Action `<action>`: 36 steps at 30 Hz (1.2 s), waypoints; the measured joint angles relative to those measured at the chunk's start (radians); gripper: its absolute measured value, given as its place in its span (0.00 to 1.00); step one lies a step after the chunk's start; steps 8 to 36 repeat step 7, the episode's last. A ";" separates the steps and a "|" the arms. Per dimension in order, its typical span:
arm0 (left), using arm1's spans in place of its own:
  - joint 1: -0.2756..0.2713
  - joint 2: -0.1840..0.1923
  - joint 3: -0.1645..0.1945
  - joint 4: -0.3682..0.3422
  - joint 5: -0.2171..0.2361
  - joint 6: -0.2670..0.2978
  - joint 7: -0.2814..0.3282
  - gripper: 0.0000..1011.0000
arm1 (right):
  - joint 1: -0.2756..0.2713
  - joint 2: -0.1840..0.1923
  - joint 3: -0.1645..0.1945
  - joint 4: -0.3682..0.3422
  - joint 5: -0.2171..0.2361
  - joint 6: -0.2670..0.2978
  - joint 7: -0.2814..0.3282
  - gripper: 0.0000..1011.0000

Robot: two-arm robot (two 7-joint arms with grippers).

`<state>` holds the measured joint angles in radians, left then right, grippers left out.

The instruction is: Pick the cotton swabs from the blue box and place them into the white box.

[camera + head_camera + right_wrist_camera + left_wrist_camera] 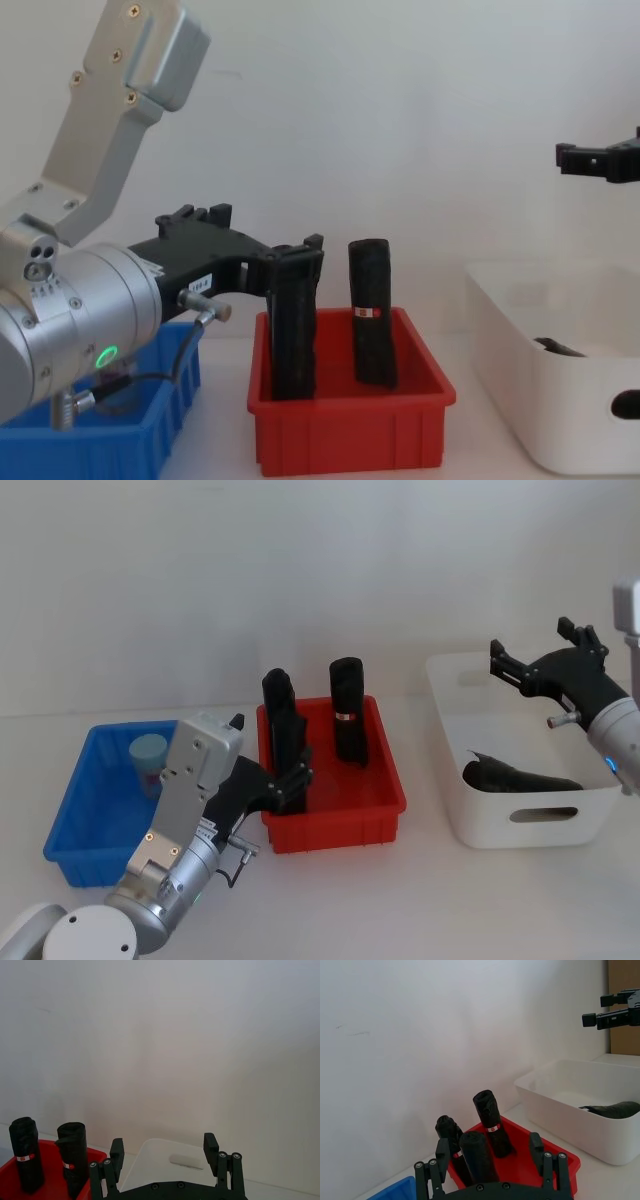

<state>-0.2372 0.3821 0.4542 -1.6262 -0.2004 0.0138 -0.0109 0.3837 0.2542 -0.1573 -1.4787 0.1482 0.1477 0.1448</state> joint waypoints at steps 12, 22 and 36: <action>0.000 0.000 0.000 0.000 0.000 0.000 0.000 0.99 | 0.000 0.000 0.000 0.000 0.000 0.000 0.000 0.99; 0.000 0.000 0.000 0.000 0.000 0.000 0.000 0.99 | 0.000 0.000 0.000 0.000 0.000 0.000 0.000 0.99; 0.000 0.000 0.000 0.000 0.000 0.000 0.000 0.99 | 0.000 0.000 0.000 0.000 0.000 0.000 0.000 0.99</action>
